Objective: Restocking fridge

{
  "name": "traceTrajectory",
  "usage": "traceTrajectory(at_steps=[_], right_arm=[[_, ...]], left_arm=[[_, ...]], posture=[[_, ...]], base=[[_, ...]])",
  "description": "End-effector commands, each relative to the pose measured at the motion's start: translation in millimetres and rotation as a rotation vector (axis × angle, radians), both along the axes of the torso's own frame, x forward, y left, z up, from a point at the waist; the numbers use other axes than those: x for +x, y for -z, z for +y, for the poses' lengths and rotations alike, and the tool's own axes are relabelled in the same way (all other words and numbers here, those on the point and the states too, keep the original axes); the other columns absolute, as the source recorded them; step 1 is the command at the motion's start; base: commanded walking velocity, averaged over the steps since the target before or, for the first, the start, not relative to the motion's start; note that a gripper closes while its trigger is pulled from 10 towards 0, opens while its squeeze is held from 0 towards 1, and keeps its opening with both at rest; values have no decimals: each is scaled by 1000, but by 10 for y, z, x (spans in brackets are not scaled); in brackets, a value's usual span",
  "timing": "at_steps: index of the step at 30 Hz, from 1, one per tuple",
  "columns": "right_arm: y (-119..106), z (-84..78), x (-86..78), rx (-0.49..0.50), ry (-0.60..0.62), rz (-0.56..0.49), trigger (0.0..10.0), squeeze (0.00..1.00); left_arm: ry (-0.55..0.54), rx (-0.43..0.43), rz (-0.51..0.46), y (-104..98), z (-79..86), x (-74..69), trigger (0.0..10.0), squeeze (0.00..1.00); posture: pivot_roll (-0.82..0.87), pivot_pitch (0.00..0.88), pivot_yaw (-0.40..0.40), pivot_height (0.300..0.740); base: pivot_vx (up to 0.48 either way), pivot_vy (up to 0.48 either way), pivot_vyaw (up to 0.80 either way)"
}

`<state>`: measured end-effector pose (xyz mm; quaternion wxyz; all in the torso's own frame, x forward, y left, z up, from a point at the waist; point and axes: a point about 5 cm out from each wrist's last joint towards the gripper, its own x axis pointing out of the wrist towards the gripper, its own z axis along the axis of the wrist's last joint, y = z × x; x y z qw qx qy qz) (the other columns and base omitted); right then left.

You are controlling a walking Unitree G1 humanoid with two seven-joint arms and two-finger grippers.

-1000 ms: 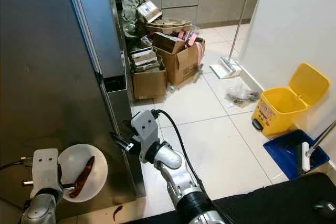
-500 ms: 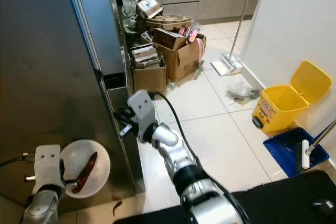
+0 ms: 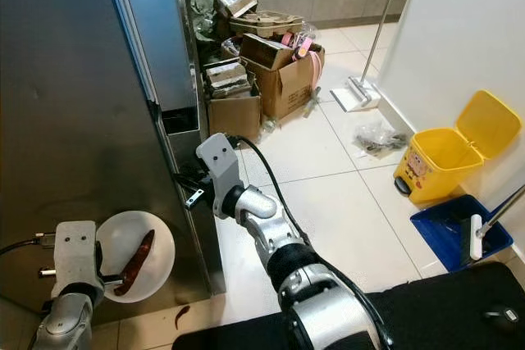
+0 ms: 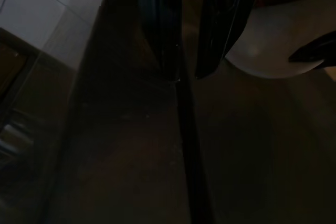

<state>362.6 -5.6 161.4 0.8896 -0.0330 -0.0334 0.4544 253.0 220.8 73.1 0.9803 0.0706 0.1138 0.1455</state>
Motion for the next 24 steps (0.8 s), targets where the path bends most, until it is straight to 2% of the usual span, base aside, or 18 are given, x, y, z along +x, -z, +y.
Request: traceTrajectory(at_steps=[1,10,13,15,19,20,22,23,24], right_arm=[[-81,0,60,10,72,-18,10000,0],[-188,-170,201,-30,229,-58,10000,0],[-252,-326,302,-80,390,-94,10000,0],[-281,-386,336,-89,444,-102,10000,0],[-298,-406,348,-86,459,-105,10000,0],[-304,-411,350,-81,460,-105,10000,78],[-307,-418,353,-78,462,-105,10000,78],[-308,-430,356,-73,468,-103,10000,1000],[-309,-443,361,-71,479,-103,10000,1000]], left_arm=[[-6,-7,-33,-65,-54,7,10000,0],[-6,-6,-38,-84,-71,-32,10000,0],[-6,-8,-34,-84,-75,-45,10000,0],[-4,-10,-32,-81,-82,-44,10000,0],[-1,-11,-30,-81,-89,-39,10000,0],[1,-11,-29,-81,-92,-36,10000,0],[2,-11,-29,-82,-95,-32,10000,0],[3,-11,-28,-82,-98,-27,10000,0],[6,-12,-26,-83,-102,-21,10000,0]], posture=[[77,188,-19,717],[95,190,-25,717],[88,189,-22,717],[87,189,-22,717],[81,188,-19,717],[81,188,-19,717],[78,186,-17,717],[76,185,-16,717],[73,185,-13,717]], base=[[0,0,0],[0,0,0],[0,0,0],[0,0,0],[0,0,0],[0,0,0],[0,0,0],[0,0,0],[0,0,0]])
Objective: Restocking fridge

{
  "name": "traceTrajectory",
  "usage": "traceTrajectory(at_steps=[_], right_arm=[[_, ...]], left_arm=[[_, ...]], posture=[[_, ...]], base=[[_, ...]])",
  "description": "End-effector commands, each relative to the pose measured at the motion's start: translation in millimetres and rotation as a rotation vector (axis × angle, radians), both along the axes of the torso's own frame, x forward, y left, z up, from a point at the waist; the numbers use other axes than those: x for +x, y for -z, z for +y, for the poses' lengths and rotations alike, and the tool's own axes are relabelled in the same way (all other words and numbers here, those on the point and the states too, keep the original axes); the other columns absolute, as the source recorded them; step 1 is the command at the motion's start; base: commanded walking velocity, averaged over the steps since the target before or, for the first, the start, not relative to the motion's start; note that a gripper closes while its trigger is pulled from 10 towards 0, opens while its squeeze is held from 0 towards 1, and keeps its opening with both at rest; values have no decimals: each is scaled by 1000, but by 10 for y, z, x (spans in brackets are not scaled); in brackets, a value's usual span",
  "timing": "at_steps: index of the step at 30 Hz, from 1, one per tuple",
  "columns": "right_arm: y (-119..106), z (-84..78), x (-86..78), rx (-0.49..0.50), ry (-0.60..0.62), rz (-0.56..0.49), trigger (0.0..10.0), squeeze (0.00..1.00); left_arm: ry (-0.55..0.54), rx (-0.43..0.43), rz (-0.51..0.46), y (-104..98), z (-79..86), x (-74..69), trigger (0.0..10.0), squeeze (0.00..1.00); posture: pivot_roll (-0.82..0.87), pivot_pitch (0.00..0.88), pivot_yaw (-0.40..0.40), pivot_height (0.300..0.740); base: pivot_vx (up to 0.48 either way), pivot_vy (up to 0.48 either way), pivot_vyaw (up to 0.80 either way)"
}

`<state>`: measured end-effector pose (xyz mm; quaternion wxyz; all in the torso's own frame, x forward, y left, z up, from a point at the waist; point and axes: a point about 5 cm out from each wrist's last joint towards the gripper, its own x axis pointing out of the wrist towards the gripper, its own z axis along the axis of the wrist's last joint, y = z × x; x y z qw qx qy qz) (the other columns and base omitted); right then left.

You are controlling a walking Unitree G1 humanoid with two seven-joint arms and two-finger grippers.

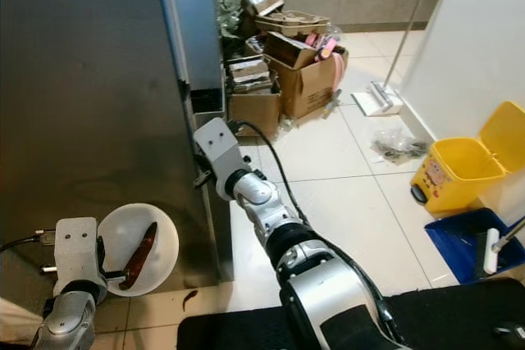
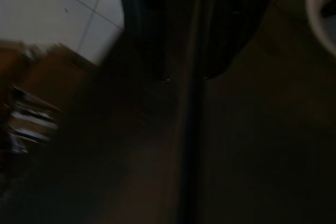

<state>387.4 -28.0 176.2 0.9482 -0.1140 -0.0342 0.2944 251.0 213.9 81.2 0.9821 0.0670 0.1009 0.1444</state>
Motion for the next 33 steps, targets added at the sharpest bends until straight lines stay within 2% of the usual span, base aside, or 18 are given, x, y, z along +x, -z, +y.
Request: traceTrajectory(at_steps=[1,12,13,21,29,32,33], right_arm=[[-161,-219,112,58,129,-39,10000,1000],[-154,-294,132,90,186,-31,10000,1000],[-155,-300,133,91,191,-33,10000,0],[-61,-373,119,189,211,27,10000,0],[283,-520,1,206,259,76,10000,0],[618,-587,-167,192,255,127,10000,0],[618,-587,-167,192,255,127,10000,0]], left_arm=[[3,-8,0,-1,-33,-2,10000,0],[13,-9,11,12,-57,13,10000,0],[14,-9,12,13,-59,13,10000,0],[25,-9,16,11,-77,27,10000,0],[34,-10,19,5,-69,43,10000,0],[79,-45,32,22,-101,37,10000,0],[79,-45,32,22,-101,37,10000,0]], posture=[[73,185,-13,717],[64,185,-5,717],[63,185,-2,717],[56,186,6,717],[44,189,12,717],[38,190,14,717],[38,190,14,717]], base=[[0,0,0],[0,0,0],[0,0,0],[0,0,0],[0,0,0],[0,0,0],[0,0,0]])
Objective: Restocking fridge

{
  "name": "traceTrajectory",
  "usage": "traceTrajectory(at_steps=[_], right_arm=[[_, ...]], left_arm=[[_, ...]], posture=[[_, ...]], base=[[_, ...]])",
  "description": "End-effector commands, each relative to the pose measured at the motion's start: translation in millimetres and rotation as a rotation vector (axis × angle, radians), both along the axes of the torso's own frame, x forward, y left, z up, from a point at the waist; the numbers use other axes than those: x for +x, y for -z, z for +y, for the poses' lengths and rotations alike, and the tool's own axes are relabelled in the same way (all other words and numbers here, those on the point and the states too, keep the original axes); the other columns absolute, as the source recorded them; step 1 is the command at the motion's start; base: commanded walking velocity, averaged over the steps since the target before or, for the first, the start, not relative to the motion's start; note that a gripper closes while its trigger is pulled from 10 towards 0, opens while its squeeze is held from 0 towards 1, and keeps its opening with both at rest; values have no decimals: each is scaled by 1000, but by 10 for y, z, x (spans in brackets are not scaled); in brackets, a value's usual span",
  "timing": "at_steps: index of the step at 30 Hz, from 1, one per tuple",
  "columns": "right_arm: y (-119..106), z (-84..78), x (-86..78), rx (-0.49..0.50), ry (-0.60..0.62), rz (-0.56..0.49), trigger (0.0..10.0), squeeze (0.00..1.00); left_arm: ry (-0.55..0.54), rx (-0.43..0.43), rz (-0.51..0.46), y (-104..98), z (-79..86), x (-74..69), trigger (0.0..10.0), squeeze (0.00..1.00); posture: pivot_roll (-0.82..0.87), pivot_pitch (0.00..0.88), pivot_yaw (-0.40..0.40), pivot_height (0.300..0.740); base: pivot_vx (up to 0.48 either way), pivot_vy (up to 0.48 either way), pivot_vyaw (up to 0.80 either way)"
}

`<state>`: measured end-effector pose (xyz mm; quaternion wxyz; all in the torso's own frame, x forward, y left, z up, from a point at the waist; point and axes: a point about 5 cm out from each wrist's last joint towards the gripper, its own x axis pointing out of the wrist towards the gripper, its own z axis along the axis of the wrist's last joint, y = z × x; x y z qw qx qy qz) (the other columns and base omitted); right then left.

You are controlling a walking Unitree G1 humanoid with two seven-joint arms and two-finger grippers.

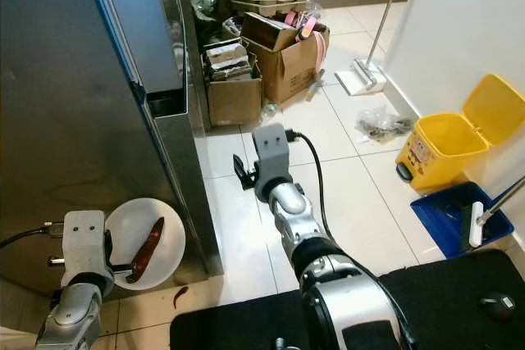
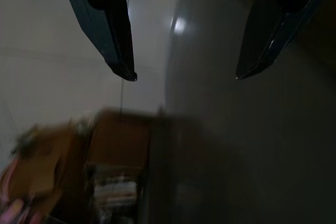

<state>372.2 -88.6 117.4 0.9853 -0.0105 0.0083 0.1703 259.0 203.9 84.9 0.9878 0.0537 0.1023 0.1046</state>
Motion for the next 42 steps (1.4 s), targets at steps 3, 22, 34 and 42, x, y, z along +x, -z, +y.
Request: traceTrajectory(at_steps=[3,22,34,42], right_arm=[[253,-13,-156,6,-32,50,10000,0],[482,-241,-876,214,-218,101,10000,0],[326,-294,-1038,314,-291,201,10000,0],[427,-244,-1065,308,-330,307,10000,0]], left_arm=[[63,-50,47,73,-47,-53,10000,0],[424,-338,145,-28,-161,-195,10000,0],[500,-389,142,-49,-383,-177,10000,0],[626,-428,132,-127,-509,-205,10000,0]], posture=[[35,190,17,717],[-17,183,11,717],[-32,175,2,717],[-29,166,5,717]], base=[[0,0,0],[0,0,0],[0,0,0],[0,0,0]])
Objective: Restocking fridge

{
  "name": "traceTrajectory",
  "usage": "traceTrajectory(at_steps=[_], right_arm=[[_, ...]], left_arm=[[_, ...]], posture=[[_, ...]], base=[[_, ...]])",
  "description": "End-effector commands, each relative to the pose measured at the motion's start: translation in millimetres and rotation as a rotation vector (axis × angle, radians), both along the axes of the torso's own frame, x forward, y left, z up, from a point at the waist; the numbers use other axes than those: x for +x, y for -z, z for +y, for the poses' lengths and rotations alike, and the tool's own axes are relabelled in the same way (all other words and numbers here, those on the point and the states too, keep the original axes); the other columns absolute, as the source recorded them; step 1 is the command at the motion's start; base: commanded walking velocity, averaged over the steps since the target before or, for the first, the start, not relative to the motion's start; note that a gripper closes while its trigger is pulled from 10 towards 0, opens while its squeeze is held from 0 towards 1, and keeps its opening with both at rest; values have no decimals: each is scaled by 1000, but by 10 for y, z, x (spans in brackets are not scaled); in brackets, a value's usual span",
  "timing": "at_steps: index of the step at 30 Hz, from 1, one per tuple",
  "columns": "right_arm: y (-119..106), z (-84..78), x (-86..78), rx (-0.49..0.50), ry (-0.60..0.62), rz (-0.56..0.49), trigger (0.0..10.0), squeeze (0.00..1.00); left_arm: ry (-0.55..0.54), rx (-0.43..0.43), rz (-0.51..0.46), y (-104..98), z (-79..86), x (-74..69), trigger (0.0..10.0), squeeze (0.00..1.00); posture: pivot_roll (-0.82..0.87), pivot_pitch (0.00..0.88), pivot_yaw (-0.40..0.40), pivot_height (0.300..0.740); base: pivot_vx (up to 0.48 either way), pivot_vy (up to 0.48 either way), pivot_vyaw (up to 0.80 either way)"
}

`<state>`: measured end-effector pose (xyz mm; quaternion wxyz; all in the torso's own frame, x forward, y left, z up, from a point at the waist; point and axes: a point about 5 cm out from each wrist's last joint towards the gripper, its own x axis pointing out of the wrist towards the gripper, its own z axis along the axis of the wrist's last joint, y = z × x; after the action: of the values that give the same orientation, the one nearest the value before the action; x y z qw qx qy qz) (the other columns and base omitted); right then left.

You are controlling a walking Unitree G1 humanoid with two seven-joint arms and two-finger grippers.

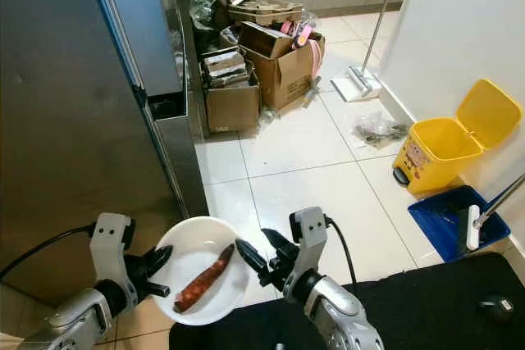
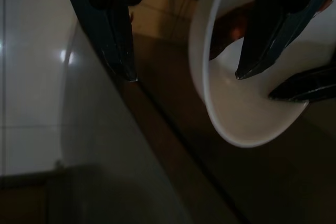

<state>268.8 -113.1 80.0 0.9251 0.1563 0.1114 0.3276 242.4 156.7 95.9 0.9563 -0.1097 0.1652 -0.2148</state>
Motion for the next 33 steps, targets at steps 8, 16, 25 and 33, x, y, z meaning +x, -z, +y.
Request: traceTrajectory(at_steps=[8,16,25,33], right_arm=[[92,-35,75,-34,38,58,7059,0],[84,-101,179,-64,108,35,0,0],[82,-39,183,5,114,33,0,0],[122,-39,207,-9,174,49,0,0]], left_arm=[[122,-58,-4,-69,-113,-109,10000,0],[154,-58,13,-57,-106,-145,10000,0],[150,-14,6,-52,-160,-99,10000,0],[144,15,-18,-47,-234,-64,10000,0]], posture=[[-23,162,7,717],[-23,158,9,717],[-29,157,14,717],[-38,157,17,717]], base=[[0,0,0],[0,0,0],[0,0,0],[0,0,0]])
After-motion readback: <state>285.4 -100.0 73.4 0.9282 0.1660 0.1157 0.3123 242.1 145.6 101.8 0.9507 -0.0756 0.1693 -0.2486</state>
